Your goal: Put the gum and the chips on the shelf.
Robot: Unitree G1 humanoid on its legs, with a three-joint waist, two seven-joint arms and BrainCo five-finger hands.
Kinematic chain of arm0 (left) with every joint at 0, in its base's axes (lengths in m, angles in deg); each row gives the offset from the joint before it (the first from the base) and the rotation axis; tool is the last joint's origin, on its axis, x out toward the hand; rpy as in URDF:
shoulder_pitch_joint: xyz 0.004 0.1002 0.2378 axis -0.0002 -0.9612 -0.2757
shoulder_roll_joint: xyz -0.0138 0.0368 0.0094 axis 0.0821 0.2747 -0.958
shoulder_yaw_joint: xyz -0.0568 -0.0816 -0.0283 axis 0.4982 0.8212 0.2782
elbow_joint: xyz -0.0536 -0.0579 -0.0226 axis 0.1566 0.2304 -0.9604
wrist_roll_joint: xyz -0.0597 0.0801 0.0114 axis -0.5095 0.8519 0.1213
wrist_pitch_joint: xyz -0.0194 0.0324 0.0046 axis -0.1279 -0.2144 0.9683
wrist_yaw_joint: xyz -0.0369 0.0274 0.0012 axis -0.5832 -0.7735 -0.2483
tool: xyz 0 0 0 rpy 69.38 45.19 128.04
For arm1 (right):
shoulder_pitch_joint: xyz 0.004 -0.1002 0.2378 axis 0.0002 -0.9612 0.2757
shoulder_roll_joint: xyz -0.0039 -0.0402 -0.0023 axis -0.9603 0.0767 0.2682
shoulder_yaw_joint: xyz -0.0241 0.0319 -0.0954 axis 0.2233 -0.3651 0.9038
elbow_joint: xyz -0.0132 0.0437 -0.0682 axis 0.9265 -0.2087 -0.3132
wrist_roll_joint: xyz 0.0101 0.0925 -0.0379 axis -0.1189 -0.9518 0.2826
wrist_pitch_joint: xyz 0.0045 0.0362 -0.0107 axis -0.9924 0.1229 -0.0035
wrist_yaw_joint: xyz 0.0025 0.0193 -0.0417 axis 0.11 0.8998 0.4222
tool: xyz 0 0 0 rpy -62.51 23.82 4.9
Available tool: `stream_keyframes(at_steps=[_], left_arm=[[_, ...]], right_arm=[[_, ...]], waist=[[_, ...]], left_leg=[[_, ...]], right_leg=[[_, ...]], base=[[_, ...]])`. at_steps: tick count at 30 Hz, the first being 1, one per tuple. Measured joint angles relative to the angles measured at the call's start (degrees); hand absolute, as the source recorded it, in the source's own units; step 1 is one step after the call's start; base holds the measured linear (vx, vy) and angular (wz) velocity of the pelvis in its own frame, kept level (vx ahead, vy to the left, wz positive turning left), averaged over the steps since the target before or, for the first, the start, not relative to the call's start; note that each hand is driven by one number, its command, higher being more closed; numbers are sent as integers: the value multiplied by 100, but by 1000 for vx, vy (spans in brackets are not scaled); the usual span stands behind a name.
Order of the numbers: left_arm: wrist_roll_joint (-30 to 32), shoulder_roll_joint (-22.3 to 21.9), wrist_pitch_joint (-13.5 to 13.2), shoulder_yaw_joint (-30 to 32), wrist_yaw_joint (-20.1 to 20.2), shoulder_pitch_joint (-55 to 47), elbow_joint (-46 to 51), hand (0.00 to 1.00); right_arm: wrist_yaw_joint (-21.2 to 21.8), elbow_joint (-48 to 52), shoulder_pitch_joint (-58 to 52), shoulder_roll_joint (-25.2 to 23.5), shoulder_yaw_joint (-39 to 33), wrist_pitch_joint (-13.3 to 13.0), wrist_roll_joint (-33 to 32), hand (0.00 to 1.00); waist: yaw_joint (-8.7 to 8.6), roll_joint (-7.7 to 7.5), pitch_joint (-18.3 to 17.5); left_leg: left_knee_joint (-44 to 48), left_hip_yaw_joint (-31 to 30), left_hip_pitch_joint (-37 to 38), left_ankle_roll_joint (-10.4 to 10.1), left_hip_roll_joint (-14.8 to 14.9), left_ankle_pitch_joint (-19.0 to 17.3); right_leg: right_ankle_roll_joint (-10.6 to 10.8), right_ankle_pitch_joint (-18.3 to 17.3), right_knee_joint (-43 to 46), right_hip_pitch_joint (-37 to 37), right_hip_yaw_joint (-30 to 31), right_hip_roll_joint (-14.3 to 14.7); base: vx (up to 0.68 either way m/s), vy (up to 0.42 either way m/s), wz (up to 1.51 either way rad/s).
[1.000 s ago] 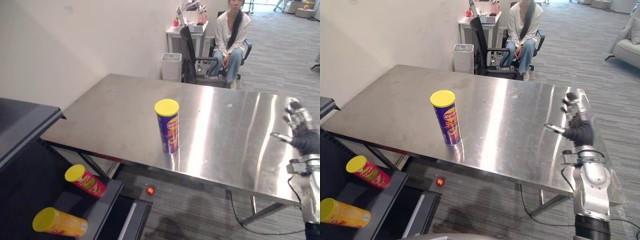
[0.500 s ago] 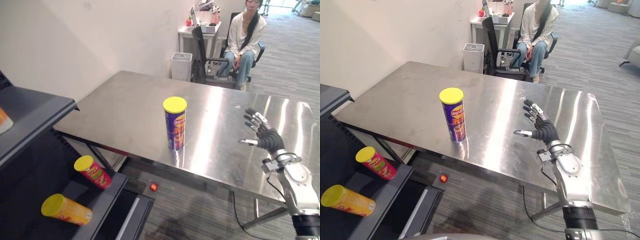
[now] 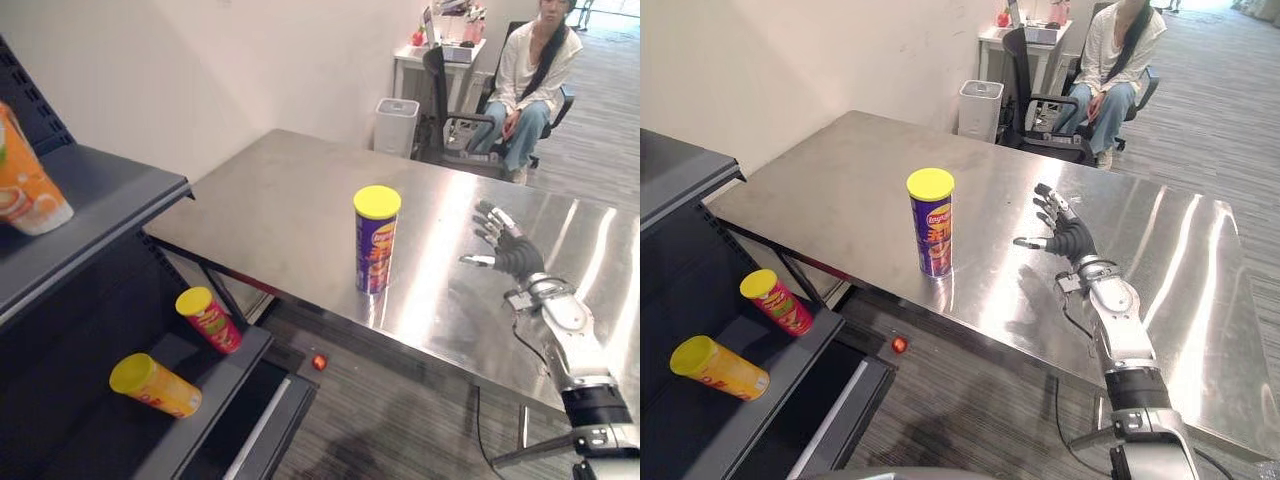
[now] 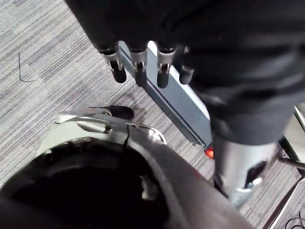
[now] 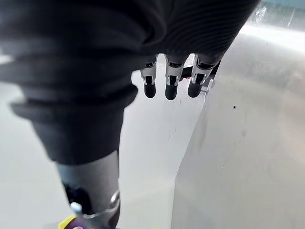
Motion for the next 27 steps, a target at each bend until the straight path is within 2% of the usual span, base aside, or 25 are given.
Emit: stream_keyframes(at_steps=[8, 14, 27], left_arm=[[-12, -18, 15, -2, 1, -9, 43, 0], [-12, -23, 32, -5, 7, -11, 101, 0], [-14, -34, 43, -33, 6, -11, 114, 0]], right_arm=[[352, -205, 486, -9, 430, 43, 208, 0], [403, -350, 657, -81, 587, 59, 210, 0], [600, -577, 1063, -182, 890, 79, 244, 0]], waist=[[28, 32, 47], [143, 39, 64], [153, 75, 126]], left_leg=[[-1, -235, -63, -4, 0, 41], [-1, -243, -61, -4, 0, 41], [-1, -298, -64, -11, 1, 54]], right_leg=[[0, 0, -91, 161, -229, 16], [0, 0, -98, 172, -242, 17], [1, 1, -148, 224, -338, 29]], base=[[10, -7, 15], [2, 0, 1], [2, 0, 2]])
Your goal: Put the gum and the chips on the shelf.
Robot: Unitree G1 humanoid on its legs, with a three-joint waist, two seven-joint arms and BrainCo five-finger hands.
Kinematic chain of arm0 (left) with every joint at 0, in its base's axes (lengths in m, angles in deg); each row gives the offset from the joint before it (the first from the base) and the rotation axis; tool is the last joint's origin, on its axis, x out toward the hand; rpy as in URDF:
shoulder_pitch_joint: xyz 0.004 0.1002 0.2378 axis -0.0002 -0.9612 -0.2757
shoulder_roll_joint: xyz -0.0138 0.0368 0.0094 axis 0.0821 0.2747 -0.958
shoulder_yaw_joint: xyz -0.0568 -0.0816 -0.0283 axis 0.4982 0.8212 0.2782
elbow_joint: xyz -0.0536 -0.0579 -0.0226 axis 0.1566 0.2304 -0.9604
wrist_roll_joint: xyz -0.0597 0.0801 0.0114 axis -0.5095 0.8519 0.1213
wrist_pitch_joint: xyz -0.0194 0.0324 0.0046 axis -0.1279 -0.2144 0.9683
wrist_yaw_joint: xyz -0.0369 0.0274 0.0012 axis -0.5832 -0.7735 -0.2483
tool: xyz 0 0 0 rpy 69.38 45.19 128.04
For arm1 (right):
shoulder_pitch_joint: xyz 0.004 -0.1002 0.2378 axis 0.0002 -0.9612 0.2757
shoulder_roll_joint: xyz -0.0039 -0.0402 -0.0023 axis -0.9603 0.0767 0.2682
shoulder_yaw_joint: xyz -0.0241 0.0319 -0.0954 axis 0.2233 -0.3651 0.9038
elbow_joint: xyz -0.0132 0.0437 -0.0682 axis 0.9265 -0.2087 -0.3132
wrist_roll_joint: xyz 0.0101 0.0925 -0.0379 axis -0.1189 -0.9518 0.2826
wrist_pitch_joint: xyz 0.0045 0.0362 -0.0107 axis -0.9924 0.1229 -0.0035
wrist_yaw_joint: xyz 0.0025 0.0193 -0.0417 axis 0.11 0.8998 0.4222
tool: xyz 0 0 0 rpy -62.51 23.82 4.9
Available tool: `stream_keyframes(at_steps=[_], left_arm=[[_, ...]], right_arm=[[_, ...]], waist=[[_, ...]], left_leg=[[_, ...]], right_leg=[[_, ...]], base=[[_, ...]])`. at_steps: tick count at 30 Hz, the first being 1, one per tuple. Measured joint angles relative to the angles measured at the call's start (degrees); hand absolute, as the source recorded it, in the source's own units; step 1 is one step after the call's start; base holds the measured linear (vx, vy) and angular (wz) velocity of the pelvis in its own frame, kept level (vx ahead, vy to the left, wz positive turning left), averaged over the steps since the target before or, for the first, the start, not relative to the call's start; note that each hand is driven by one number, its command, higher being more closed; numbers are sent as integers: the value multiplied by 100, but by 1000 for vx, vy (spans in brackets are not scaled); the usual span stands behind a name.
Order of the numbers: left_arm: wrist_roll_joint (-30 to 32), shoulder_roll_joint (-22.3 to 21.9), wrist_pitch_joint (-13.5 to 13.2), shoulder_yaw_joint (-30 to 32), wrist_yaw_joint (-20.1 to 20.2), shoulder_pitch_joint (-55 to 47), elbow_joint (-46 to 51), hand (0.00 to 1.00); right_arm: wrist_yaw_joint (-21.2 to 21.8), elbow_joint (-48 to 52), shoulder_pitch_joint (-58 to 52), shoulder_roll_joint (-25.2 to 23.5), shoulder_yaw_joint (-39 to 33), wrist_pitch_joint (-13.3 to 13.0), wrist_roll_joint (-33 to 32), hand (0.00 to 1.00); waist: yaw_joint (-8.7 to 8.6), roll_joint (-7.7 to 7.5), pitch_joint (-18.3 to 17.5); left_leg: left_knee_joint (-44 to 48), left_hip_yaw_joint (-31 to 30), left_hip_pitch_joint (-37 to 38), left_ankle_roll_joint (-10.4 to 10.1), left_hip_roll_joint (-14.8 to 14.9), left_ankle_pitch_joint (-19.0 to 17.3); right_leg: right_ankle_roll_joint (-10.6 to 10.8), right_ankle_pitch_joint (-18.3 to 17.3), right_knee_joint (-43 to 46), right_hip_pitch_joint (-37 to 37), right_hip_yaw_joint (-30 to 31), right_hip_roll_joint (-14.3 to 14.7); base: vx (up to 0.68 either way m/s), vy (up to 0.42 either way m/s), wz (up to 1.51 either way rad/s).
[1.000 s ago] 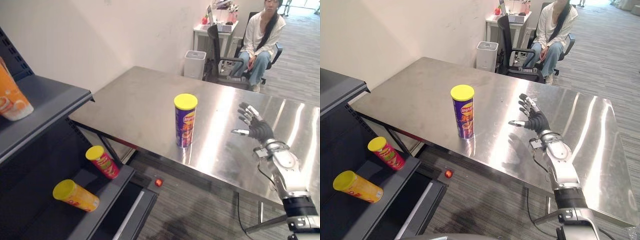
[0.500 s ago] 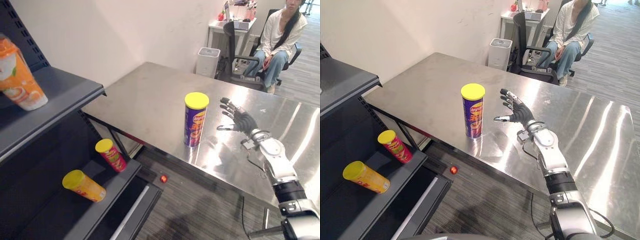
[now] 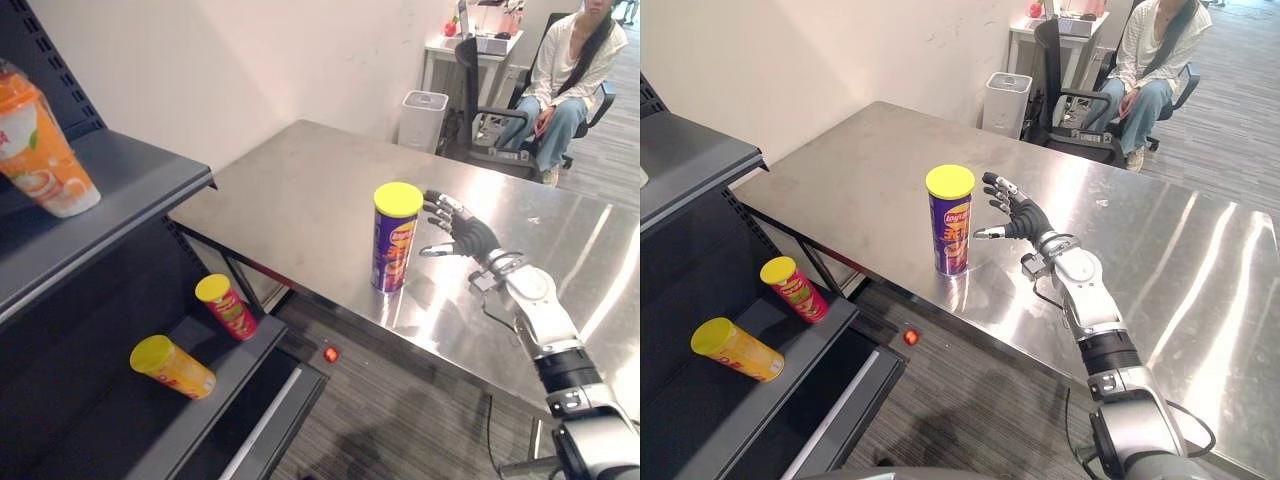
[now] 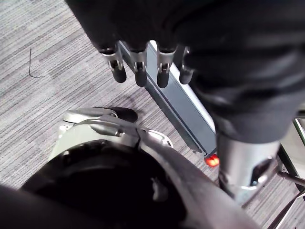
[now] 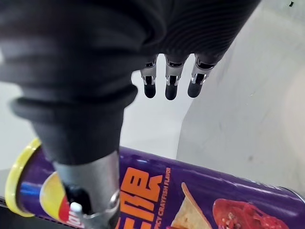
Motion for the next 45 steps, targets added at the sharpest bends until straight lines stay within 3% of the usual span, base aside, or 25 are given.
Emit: stream_keyframes(at_steps=[18, 45], left_arm=[[-2, 18, 7, -123, 0, 0, -2, 0], [-13, 5, 117, -253, 12, 2, 118, 0]], right_arm=[[183, -129, 54, -52, 305, 2, 193, 0], [-26, -871, 365, -116, 490, -16, 440, 0]], waist=[[9, 50, 45], [138, 162, 193]], left_leg=[[-2, -66, -1, -11, 3, 13], [-5, -270, -26, -6, 2, 93]], right_leg=[[0, 0, -10, 50, -59, 7], [-1, -2, -15, 145, -238, 15]], base=[[3, 1, 1], [0, 2, 3]])
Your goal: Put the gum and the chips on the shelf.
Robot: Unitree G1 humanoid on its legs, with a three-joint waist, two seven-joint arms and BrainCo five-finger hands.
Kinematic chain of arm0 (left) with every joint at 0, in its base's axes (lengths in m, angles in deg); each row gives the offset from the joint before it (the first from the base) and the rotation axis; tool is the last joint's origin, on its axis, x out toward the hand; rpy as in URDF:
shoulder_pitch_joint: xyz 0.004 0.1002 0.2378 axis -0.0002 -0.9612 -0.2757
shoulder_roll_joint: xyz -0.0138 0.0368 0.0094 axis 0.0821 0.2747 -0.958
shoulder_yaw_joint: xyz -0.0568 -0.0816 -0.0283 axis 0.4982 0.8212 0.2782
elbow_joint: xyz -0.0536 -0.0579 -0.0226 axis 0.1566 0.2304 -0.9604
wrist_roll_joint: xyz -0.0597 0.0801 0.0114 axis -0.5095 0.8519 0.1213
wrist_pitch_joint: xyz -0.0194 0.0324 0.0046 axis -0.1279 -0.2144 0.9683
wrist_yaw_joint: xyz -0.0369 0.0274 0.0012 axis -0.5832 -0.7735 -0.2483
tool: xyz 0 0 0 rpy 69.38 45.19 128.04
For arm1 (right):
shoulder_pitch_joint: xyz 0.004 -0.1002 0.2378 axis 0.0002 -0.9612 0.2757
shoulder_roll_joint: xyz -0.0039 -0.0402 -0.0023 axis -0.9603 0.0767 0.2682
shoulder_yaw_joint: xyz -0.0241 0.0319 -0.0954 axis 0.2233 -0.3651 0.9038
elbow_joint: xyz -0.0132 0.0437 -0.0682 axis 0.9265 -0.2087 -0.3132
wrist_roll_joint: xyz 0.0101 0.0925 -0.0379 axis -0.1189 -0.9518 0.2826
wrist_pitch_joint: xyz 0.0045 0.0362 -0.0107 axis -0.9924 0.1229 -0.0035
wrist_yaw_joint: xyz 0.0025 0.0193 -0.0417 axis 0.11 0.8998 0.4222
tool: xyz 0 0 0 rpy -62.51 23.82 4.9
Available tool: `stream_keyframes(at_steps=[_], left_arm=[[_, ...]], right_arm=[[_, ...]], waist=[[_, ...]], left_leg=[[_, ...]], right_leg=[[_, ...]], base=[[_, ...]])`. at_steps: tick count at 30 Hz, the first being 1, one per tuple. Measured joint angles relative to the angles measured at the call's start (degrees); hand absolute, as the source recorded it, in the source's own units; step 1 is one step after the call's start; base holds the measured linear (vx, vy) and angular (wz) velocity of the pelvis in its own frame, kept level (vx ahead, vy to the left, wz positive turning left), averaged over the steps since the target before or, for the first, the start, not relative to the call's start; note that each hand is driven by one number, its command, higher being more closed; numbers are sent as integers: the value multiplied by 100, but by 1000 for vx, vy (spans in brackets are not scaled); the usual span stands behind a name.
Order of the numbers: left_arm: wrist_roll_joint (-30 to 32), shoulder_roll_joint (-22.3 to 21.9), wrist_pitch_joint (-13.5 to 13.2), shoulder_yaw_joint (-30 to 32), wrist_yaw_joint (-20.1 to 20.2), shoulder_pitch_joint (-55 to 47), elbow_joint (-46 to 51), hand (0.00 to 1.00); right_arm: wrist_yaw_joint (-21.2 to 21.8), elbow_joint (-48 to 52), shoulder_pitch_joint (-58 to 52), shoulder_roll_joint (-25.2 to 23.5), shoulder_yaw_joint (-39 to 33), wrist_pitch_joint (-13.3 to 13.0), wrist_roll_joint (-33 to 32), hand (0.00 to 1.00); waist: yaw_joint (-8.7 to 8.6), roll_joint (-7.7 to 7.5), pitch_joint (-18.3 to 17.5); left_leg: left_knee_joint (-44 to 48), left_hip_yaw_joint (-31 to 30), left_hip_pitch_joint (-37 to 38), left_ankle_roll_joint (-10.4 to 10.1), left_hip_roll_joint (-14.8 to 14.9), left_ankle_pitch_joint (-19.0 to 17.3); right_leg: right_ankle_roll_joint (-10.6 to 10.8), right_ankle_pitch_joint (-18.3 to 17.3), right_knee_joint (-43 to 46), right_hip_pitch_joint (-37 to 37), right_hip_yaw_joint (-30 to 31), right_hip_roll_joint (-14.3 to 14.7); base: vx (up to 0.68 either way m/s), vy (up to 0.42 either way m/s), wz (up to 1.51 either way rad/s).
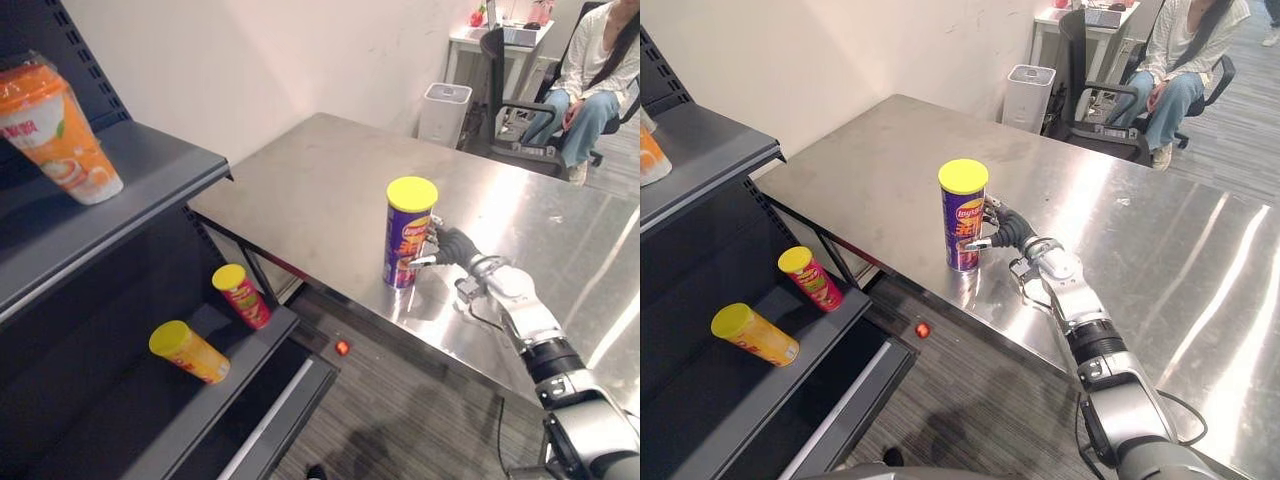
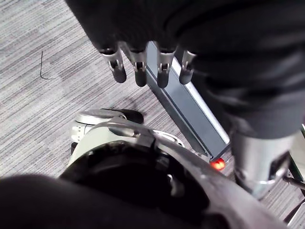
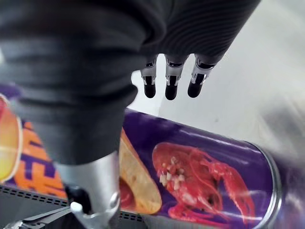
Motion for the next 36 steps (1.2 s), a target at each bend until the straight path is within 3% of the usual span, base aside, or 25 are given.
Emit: stream_keyframes(at_steps=[1, 2, 24, 31, 36], left_arm=[[0, 0, 0, 0, 3, 0, 1, 0], [0, 0, 0, 0, 4, 0, 2, 0], [0, 1, 12, 0, 18, 0, 14, 0], [2, 2, 13, -1, 13, 0, 48, 0], [2, 1, 16, 1, -4, -2, 48, 0]], right_arm=[[1, 0, 0, -3, 0, -4, 0, 0], [2, 1, 1, -9, 0, -9, 0, 100], [27, 63, 147, -215, 243, -12, 190, 100], [-213, 89, 147, -214, 241, -24, 195, 100], [-338, 798, 145, -141, 100, -17, 115, 100]], waist=[[13, 0, 0], [18, 0, 0], [23, 1, -1], [19, 1, -1], [-11, 0, -2]], left_leg=[[0, -6, -4, 0, 0, 0], [0, -11, -7, 1, 0, 1], [1, -26, -78, 4, 1, 15], [1, -5, -78, 4, 3, 14], [2, 37, -76, 4, 4, 14]], right_leg=[[0, 0, 0, 0, -3, 0], [0, 0, 0, 0, -8, 0], [1, 1, 0, -51, -29, 1], [1, 3, 0, -52, -7, 2], [4, 9, 0, -75, 42, 1]], base=[[0, 0, 0], [7, 5, 3], [2, 1, 0], [0, 0, -1], [0, 0, -3]])
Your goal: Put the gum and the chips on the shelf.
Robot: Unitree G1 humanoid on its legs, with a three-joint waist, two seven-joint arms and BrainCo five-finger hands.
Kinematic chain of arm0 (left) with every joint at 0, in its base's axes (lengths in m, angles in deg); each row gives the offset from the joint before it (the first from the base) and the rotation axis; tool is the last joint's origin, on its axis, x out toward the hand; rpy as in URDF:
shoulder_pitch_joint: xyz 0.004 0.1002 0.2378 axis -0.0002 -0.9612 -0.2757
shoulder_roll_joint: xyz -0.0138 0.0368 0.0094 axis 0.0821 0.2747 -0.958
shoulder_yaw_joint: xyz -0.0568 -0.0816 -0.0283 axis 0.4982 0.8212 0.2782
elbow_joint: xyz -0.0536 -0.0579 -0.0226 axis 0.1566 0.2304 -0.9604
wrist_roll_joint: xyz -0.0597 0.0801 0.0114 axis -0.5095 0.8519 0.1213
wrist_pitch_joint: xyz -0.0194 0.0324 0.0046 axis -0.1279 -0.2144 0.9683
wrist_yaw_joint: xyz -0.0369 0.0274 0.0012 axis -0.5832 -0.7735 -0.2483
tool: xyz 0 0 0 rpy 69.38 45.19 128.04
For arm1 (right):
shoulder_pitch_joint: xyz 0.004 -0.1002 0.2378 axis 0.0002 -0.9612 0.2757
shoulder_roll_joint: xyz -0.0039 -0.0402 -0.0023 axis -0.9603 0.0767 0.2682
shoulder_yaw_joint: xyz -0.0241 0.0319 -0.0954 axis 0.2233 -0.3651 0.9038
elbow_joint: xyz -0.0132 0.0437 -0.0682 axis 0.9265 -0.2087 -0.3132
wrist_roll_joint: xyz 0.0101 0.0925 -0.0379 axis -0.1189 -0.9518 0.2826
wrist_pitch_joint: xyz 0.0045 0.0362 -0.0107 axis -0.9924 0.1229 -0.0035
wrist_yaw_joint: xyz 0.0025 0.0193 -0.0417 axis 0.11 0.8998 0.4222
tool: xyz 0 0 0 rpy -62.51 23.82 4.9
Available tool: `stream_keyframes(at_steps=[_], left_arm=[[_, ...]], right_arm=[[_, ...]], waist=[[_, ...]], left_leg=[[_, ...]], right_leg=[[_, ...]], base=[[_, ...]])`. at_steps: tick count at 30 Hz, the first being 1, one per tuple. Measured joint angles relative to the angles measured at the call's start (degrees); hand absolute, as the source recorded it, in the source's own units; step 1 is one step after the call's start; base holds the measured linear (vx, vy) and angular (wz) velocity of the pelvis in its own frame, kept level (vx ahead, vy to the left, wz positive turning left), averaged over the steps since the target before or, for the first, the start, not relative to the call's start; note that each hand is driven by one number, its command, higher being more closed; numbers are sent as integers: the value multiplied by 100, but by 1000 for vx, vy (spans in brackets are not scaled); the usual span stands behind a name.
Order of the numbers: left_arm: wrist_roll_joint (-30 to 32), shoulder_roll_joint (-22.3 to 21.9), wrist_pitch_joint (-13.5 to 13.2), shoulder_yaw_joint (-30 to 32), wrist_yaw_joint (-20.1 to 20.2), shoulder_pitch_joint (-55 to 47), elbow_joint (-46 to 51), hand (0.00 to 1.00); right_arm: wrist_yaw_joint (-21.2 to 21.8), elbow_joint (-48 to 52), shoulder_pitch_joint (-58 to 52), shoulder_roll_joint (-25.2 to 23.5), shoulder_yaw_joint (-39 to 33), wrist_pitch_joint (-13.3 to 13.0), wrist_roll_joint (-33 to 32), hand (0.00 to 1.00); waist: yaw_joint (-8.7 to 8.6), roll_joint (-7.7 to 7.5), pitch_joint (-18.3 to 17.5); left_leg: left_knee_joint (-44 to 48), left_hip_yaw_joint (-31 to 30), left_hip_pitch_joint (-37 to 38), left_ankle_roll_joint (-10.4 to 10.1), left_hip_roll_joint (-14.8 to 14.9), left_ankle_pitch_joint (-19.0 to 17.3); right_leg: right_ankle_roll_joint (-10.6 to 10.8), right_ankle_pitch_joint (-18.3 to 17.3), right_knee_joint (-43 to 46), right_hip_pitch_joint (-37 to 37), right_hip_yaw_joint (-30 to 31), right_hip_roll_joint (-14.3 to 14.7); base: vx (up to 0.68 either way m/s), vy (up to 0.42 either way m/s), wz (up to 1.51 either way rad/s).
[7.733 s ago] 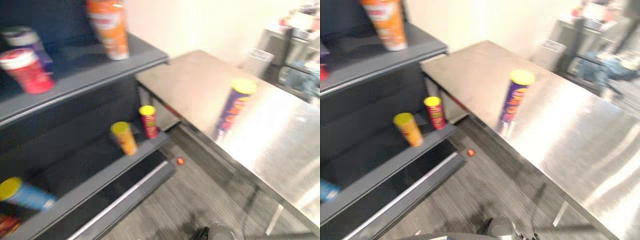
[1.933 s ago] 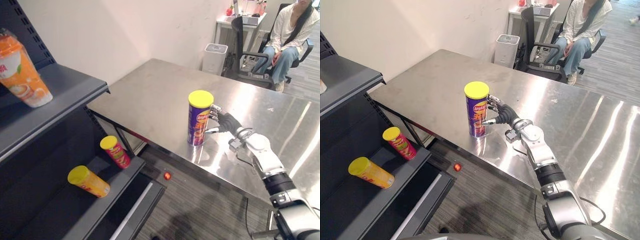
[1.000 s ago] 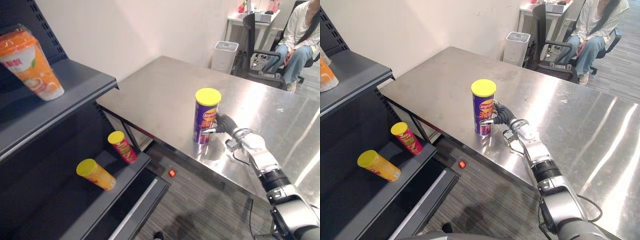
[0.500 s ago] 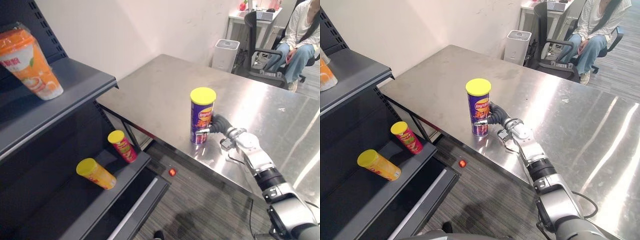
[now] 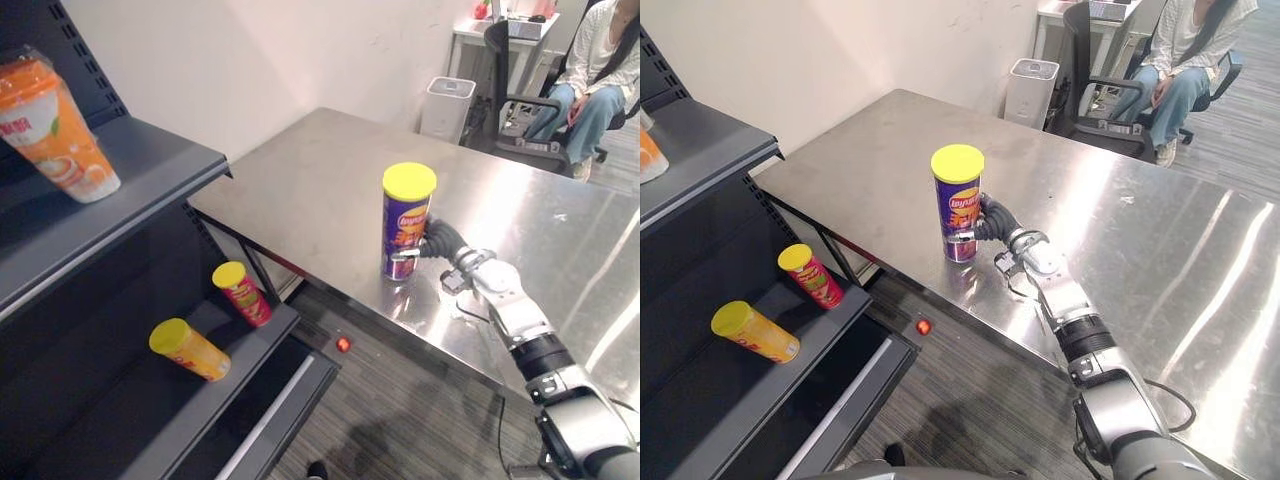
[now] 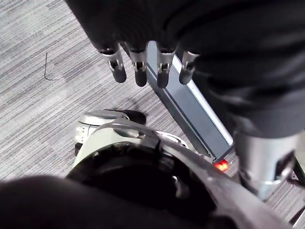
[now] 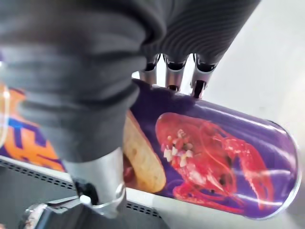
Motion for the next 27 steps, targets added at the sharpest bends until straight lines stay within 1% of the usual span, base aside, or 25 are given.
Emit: stream_keyframes(at_steps=[3, 6, 9, 11, 12, 13, 15, 17, 19, 21, 25, 27], left_arm=[[1, 1, -7, 3, 1, 0, 1, 0], [1, 1, -8, 7, 0, -3, -2, 0], [1, 1, -11, 12, -3, -4, -24, 0], [1, 6, -18, 21, -4, -3, -41, 0], [1, 16, -20, 21, -5, -3, -55, 0], [1, 16, -24, 22, -6, -4, -59, 0], [2, 18, -27, 22, -9, -4, -64, 0], [10, 31, -27, 25, -9, -4, -68, 0], [13, 57, -35, 36, -8, -12, -115, 0], [16, 72, -58, 52, -8, -6, -189, 0], [27, 96, -65, 66, -11, -8, -236, 0], [27, 104, -69, 76, -17, -18, -237, 0]], right_arm=[[-45, 384, 0, 24, -237, 1, -69, 100], [-70, 761, -1, 146, -350, 6, -266, 100], [-73, 1213, -21, 336, -351, 37, -286, 100], [-71, 1497, -70, 409, -392, 40, -448, 100], [-71, 1658, -140, 427, -482, 44, -520, 100], [-74, 1786, -219, 444, -595, 53, -641, 100], [-85, 1967, -303, 466, -718, 130, -651, 100], [-97, 2107, -427, 513, -802, 180, -656, 100], [-120, 2234, -678, 523, -862, 211, -682, 100], [-119, 2356, -905, 563, -884, 296, -694, 100], [-113, 2679, -1432, 605, -1208, 372, -724, 100], [-82, 2836, -1696, 609, -1355, 392, -862, 100]], waist=[[-15, -8, -1], [-36, -12, 1], [-60, -39, -15], [-84, -47, -20], [-123, -50, -28], [-125, -53, -30], [-124, -60, -41], [-128, -83, -64], [-133, -125, -159], [-140, -163, -232], [-164, -257, -323], [-165, -304, -350]], left_leg=[[0, 27, 13, 0, 0, -1], [0, 92, 32, 0, 5, -1], [1, 221, 40, 0, 66, 0], [0, 270, 40, -18, 112, 11], [0, 277, 49, -35, 137, 23], [-1, 297, 64, -49, 168, 32], [-1, 369, 66, -73, 222, 50], [-1, 438, 71, -93, 271, 68], [-1, 496, 71, -119, 328, 85], [-1, 557, 99, -125, 361, 88], [-1, 628, 111, -140, 400, 97], [-1, 733, 116, -146, 422, 102]], right_leg=[[-4, 6, 0, -1, 26, -1], [-9, 30, 0, -18, 82, -1], [-54, 66, 4, -107, 324, 45], [-72, 78, 5, -141, 378, 90], [-72, 78, 14, -141, 390, 114], [-73, 78, 21, -149, 426, 143], [-84, 70, 68, -221, 514, 185], [-111, 64, 105, -284, 595, 226], [-144, 74, 105, -326, 650, 284], [-158, 82, 99, -333, 694, 317], [-197, 110, 89, -387, 785, 359], [-211, 126, 86, -437, 888, 380]], base=[[0, 0, -4], [0, 7, -10], [-12, 13, -22], [-29, -18, -17], [-38, -31, -7], [-41, -30, -9], [-40, -20, -21], [-37, -23, -23], [-15, -27, -15], [-2, -14, -13], [-11, -3, -12], [-10, -1, -21]])
